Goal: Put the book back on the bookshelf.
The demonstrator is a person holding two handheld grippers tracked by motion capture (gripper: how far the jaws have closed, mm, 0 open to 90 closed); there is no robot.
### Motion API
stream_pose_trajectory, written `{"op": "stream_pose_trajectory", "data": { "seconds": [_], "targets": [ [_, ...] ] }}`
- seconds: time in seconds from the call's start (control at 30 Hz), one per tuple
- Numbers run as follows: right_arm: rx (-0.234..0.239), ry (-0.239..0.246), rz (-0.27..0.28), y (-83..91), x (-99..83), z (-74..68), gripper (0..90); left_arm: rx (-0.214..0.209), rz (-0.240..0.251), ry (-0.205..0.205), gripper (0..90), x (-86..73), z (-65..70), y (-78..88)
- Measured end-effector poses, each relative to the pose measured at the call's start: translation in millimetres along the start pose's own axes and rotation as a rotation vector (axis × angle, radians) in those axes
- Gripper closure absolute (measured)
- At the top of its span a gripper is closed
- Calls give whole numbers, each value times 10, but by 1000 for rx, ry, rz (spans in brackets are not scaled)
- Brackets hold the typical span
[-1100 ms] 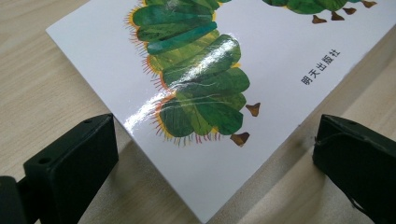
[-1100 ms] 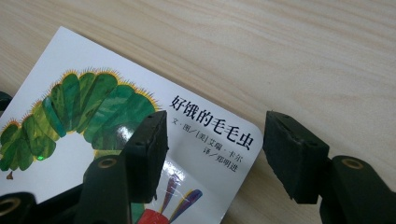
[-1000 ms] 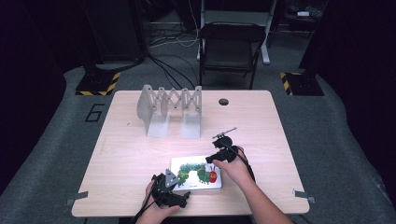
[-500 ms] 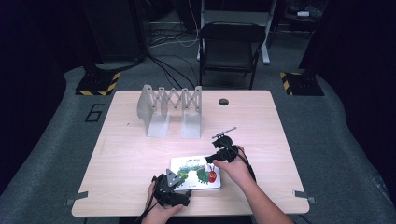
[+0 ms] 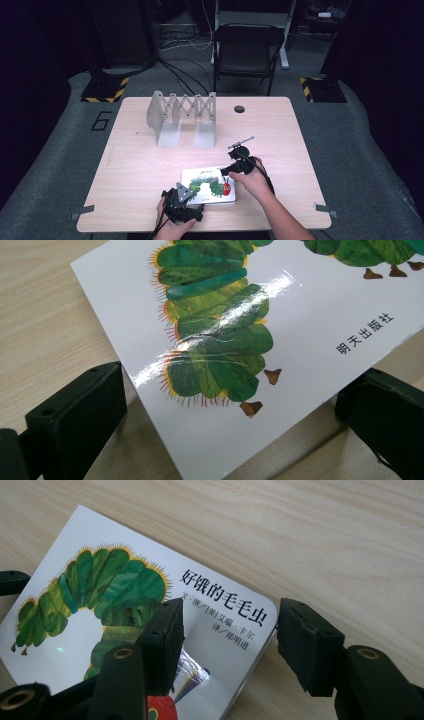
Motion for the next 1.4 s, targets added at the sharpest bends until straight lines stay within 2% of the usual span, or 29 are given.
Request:
{"op": "stream_pose_trajectory", "data": {
  "seconds": [0.37, 0.4, 0.57, 0.87, 0.9, 1.03, 1.07, 1.1, 1.2, 1.4],
  "targets": [
    [28, -15, -12, -59, -29, 15, 441, -11, 30, -4, 0, -5, -36, -2],
    [30, -19, -11, -62, -32, 13, 440, -9, 26, -14, 1, -9, -45, 1],
    [49, -26, -10, -88, -42, 27, 432, -14, 31, 0, 2, -10, -34, -2],
    [78, -44, -27, -170, -69, 63, 402, -15, 32, -1, 5, -9, -34, -1],
    [89, -48, -36, -176, -78, 56, 383, -10, 31, -11, 5, -9, -43, 1],
    [124, -43, -45, -207, -85, 37, 335, -14, 33, -1, 7, -9, -34, -1],
    [127, -44, -46, -205, -86, 32, 332, -8, 31, -11, 7, -9, -45, 1],
    [130, -49, -49, -203, -89, 22, 322, -14, 33, 0, 7, -9, -34, -1],
    [129, -36, -48, -210, -90, 19, 301, -8, 31, -10, 9, -9, -46, 1],
    [147, -46, -55, -221, -100, 15, 249, -6, 31, -8, 13, -10, -49, 4]
  ]
}}
Point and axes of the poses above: each handheld gripper's, and its own axes: y roughly backward along the jaws, x roughly out of its top, z roughly to its right, the point moved 9 cm from there along -y, roughly forward along the jaws, and after that the axes turned 15 degrees about -z, right-handed, at the moved point
